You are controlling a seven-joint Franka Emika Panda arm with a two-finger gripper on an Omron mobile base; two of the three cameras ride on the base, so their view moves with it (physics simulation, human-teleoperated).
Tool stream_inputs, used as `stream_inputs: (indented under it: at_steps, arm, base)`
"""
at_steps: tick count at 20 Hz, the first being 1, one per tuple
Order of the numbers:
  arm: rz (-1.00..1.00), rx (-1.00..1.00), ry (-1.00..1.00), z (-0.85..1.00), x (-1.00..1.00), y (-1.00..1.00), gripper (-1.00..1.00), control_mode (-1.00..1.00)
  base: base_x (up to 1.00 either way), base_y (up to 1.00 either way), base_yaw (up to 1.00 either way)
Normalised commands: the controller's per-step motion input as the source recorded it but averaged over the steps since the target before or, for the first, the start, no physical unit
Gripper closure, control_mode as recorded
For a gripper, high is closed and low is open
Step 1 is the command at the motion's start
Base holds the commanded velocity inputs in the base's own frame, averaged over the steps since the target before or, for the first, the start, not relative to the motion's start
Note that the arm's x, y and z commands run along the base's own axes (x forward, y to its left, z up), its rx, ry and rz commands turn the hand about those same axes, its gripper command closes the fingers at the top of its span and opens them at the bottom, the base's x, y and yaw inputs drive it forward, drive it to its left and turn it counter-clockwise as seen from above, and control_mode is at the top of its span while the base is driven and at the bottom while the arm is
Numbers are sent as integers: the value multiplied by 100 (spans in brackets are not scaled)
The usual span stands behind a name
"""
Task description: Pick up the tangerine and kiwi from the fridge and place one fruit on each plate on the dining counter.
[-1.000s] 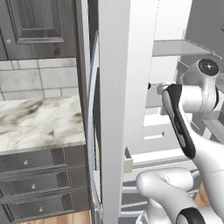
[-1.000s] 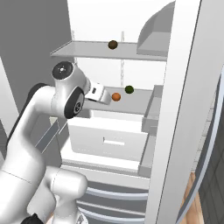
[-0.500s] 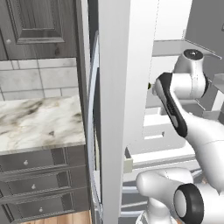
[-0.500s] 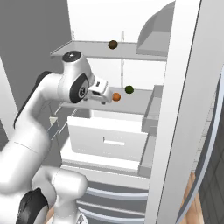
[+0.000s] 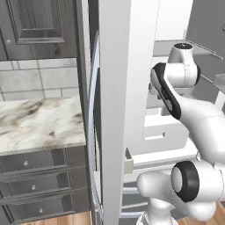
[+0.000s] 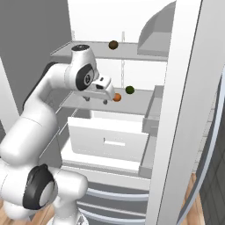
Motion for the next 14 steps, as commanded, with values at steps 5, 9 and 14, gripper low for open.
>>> stream_inputs:
  at_steps: [5,9,14]
  arm:
    - [0,0,3,-34,28,9,-100,-100]
    - [0,0,0,-14,27,9,-100,-100]
    - [0,0,0,0,38,0,-100,-100]
  base:
    - [0,0,0]
    - [0,0,0]
    - [0,0,0]
